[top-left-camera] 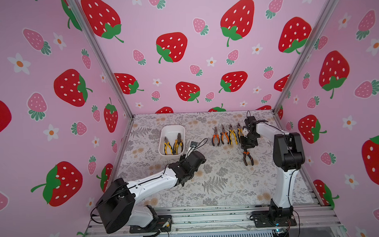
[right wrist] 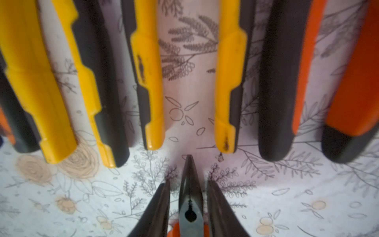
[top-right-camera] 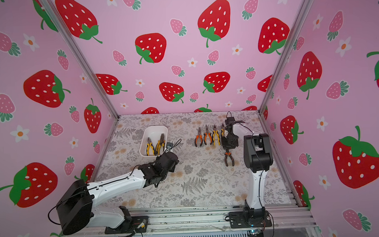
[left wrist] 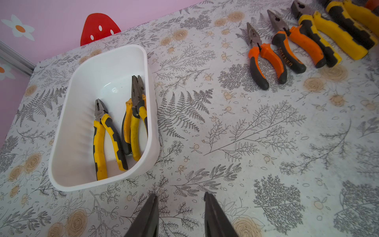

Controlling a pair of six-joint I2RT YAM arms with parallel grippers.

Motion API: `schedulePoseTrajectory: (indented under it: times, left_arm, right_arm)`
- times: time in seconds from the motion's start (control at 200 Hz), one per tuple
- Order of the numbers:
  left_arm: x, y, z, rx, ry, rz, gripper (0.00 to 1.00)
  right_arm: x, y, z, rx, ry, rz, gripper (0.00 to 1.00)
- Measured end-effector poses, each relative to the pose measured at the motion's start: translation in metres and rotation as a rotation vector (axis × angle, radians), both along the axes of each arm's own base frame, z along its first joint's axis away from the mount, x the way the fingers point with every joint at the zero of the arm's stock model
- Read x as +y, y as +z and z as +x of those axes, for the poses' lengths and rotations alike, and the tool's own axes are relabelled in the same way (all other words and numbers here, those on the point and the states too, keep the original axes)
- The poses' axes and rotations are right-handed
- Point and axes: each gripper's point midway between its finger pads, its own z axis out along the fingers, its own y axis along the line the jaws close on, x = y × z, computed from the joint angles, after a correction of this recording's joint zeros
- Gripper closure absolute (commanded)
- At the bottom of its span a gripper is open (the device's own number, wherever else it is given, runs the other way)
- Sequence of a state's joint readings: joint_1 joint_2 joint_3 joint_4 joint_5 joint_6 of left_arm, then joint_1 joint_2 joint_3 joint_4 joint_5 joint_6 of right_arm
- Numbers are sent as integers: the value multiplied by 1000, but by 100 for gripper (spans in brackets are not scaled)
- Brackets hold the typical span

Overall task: Take the pliers out of the storage box
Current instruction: Place the pliers at the center of the board, then pick up the pliers from the storage box.

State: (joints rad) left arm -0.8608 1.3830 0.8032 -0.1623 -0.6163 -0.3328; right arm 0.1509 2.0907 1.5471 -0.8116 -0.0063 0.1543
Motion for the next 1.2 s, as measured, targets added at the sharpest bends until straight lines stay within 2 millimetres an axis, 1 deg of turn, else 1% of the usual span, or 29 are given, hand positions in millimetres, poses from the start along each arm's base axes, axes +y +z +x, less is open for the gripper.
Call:
schedulePoseTrajectory:
  times: [0.255, 0.405, 0.42, 0.43, 0.44, 0.445, 0.45, 0.455, 0.46, 0.47, 0.535, 0.575, 0.63, 0.645, 0.69, 0.75, 0.76, 0.805, 0.855, 0.885, 0.915, 0.955, 0.995, 1.025, 1.085, 1.11, 1.16, 1.2]
  left_arm:
    - [0, 0, 0, 0, 0, 0, 61]
    - [0, 0, 0, 0, 0, 0, 61]
    - [0, 0, 0, 0, 0, 0, 61]
    - [0, 0, 0, 0, 0, 0, 61]
    - [0, 0, 0, 0, 0, 0, 61]
    - [0, 0, 0, 0, 0, 0, 61]
    - [0, 0, 0, 0, 0, 0, 61]
    - [0, 0, 0, 0, 0, 0, 61]
    - [0, 0, 0, 0, 0, 0, 61]
    - [0, 0, 0, 0, 0, 0, 61]
    - [0, 0, 0, 0, 0, 1, 61]
    - [0, 0, 0, 1, 0, 1, 61]
    - [0, 0, 0, 1, 0, 1, 61]
    - [0, 0, 0, 1, 0, 1, 61]
    - [0, 0, 0, 1, 1, 1, 61]
    - [1, -1, 0, 3, 1, 3, 61]
    - [1, -1, 0, 3, 1, 3, 61]
    - [1, -1, -1, 5, 2, 3, 61]
    - [2, -2, -1, 7, 3, 6, 61]
    - [2, -2, -1, 9, 3, 8, 61]
    - [2, -2, -2, 11, 4, 10, 60]
    - [3, -3, -2, 11, 7, 13, 56]
    - [4, -2, -2, 10, 13, 11, 50]
    - [6, -1, -2, 8, 18, 13, 46]
    - [10, 3, -1, 1, 35, 1, 40]
    - [13, 6, 0, -2, 46, -9, 39]
    - [21, 11, 4, -10, 73, -29, 38]
    - [29, 15, 7, -15, 99, -41, 38]
  right_arm:
    - [-3, 1, -2, -18, -3, -12, 57]
    - [-8, 7, -13, -40, -11, -31, 56]
    - [-8, 9, -14, -47, -12, -35, 52]
    - [-8, 10, -16, -47, -11, -36, 45]
    - [-8, 13, -17, -53, -12, -38, 37]
    - [-9, 14, -17, -57, -17, -41, 27]
    - [-9, 15, -18, -59, -17, -42, 14]
    - [-9, 15, -18, -59, -15, -42, 7]
    - [-9, 17, -19, -62, -10, -44, 3]
    - [-10, 20, -20, -70, -14, -49, 0]
    - [-11, 41, -24, -125, -9, -70, 1]
    - [-9, 60, -26, -182, 5, -94, 1]
    - [2, 88, -29, -276, 44, -122, 1]
    - [7, 100, -30, -317, 57, -136, 1]
    - [20, 123, -36, -404, 95, -158, 1]
    - [44, 156, -51, -539, 138, -165, 1]
    - [46, 159, -53, -551, 143, -170, 1]
    - [65, 175, -68, -625, 171, -122, 1]
    - [76, 183, -80, -685, 177, -50, 1]
    - [80, 184, -85, -714, 167, -3, 1]
    - [81, 181, -89, -731, 150, 41, 1]
    - [81, 169, -95, -739, 130, 90, 1]
    - [81, 149, -102, -714, 109, 134, 1]
    - [82, 129, -107, -686, 99, 163, 1]
    - [87, 92, -118, -605, 95, 204, 1]
    - [90, 80, -123, -572, 97, 211, 1]
    - [95, 66, -130, -532, 108, 220, 1]
    - [102, 65, -133, -531, 123, 230, 1]
